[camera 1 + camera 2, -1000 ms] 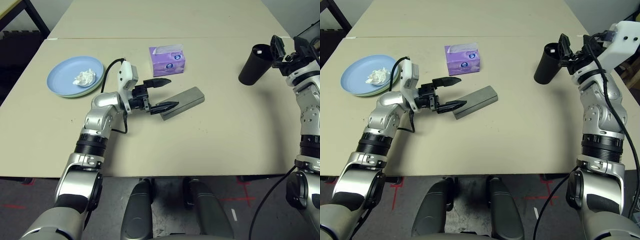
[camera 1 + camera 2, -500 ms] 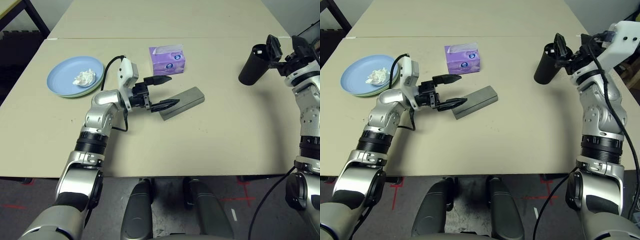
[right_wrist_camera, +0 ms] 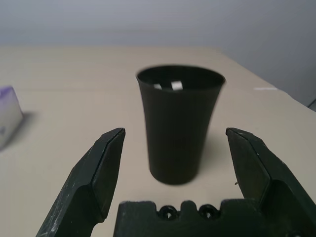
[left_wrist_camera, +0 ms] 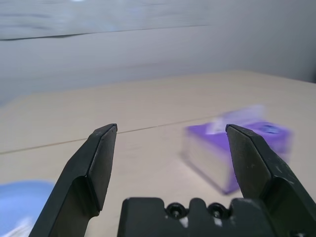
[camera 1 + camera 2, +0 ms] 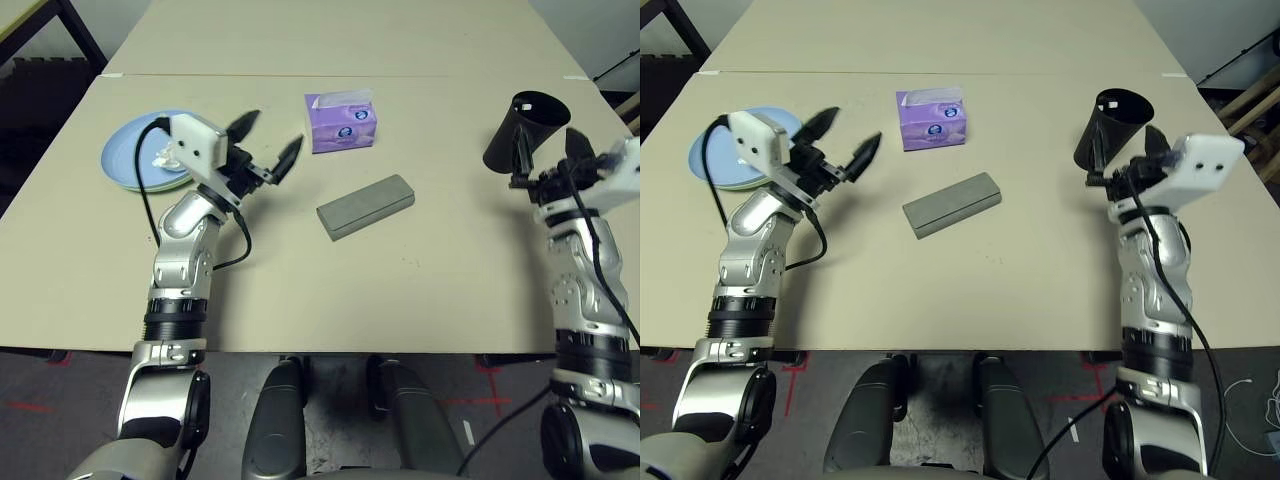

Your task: Organize and tidy the items on the table.

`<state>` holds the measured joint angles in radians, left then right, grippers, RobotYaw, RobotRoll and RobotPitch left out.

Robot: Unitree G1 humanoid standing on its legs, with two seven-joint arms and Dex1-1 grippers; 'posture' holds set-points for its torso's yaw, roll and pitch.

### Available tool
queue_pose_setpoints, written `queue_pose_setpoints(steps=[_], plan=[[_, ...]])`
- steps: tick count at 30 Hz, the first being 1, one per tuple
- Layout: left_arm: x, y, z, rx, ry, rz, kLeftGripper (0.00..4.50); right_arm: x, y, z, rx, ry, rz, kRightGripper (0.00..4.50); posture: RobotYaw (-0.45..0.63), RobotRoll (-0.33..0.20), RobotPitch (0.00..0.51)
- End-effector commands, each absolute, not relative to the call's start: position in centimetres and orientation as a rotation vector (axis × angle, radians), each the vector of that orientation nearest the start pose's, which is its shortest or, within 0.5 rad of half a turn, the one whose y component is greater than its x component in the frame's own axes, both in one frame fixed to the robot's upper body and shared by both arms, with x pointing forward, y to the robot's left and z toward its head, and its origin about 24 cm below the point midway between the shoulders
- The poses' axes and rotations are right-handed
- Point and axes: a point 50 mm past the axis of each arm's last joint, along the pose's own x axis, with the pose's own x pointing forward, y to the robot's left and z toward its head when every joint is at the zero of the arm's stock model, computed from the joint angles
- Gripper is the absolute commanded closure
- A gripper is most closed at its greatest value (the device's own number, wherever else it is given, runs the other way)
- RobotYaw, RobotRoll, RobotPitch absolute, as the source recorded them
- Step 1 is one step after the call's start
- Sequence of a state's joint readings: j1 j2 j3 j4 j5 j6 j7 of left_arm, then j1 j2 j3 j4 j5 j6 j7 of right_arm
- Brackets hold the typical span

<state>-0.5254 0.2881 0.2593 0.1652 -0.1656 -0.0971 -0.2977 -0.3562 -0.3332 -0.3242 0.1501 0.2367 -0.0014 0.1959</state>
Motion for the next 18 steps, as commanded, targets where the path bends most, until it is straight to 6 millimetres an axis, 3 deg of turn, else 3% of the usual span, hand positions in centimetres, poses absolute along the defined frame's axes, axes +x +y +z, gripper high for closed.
queue_pose_setpoints(steps=[1,4,9,18], plan=[[31.8,23.9,17.5,0.161,-0.464,-0.003,0.0,31.3,-25.7,13.2,-0.065,-0.27,-0.032,0.02,0.13,0.0,0.191],[31.3,26.0,16.2,0.154,-0.414,0.091,0.0,32.0,-26.6,13.7,-0.035,-0.3,-0.095,0.02,0.14,0.0,0.187],[30.7,27.9,14.5,0.144,-0.349,0.136,0.0,32.2,-27.7,13.7,0.0,-0.323,-0.213,0.02,0.14,0.0,0.175],[30.7,30.2,13.9,0.083,-0.319,0.163,0.0,31.9,-28.2,13.5,-0.003,-0.333,-0.241,0.02,0.11,0.0,0.162]])
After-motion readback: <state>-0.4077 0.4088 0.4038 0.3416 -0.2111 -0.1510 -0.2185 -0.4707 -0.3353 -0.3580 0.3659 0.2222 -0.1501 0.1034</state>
